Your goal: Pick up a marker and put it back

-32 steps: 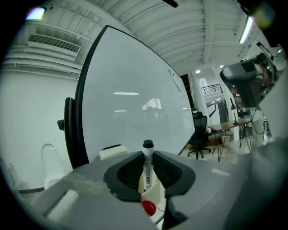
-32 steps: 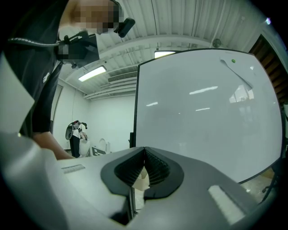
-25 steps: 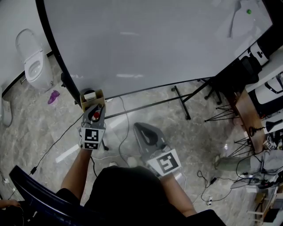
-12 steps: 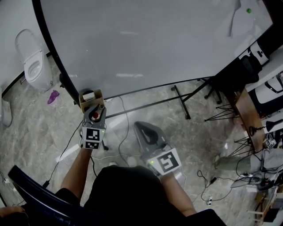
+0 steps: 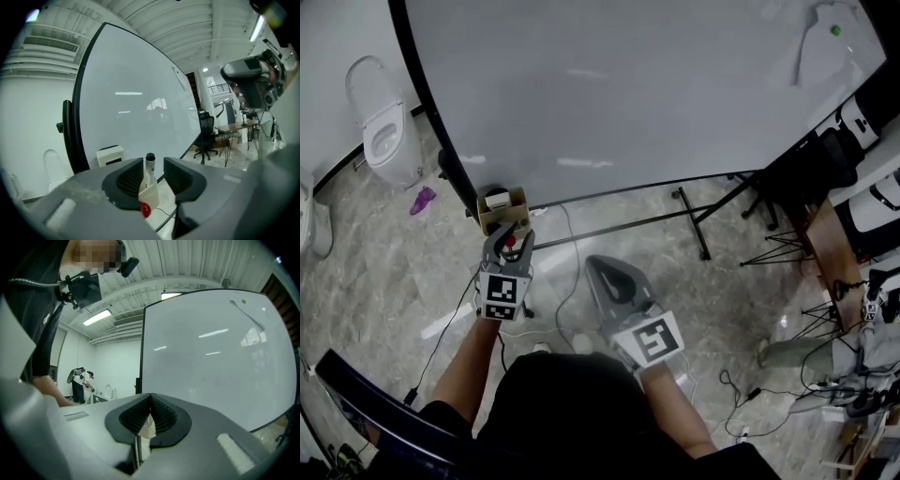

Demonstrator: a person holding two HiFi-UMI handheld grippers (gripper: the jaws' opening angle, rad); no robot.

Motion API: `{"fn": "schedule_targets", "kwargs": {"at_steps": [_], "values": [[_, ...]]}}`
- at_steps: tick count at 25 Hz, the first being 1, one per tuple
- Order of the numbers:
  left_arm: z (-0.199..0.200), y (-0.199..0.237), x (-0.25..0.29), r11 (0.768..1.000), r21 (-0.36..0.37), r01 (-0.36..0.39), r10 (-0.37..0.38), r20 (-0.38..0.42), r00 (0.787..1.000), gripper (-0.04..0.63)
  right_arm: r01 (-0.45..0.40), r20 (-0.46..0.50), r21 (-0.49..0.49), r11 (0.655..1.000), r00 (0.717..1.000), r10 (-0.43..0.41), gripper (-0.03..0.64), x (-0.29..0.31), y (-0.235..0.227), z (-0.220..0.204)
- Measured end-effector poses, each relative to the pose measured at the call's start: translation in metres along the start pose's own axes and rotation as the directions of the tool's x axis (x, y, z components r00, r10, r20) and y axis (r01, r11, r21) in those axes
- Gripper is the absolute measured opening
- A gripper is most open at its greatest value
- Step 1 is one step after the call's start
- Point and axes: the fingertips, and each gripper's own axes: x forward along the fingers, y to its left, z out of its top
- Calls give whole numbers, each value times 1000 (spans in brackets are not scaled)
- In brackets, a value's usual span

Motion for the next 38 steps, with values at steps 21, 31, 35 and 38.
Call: {"fn": "schedule_targets", "kwargs": {"at_steps": [21,31,35,38], "values": [[69,9,-96,981,-139,-133,154,158,975,15,-118,-4,36,992,993,118,9,30,27,-2],[69,9,-137,966,-172,-195,223,160,962,5,-165,14,32,986,986,164,9,28,42,6],[68,9,-155,958,-185,-220,250,160,955,5,-184,12,18,983,983,183,9,26,50,7],[67,8,-165,954,-186,-234,263,156,952,5,-193,10,14,981,981,193,8,23,55,8]]}}
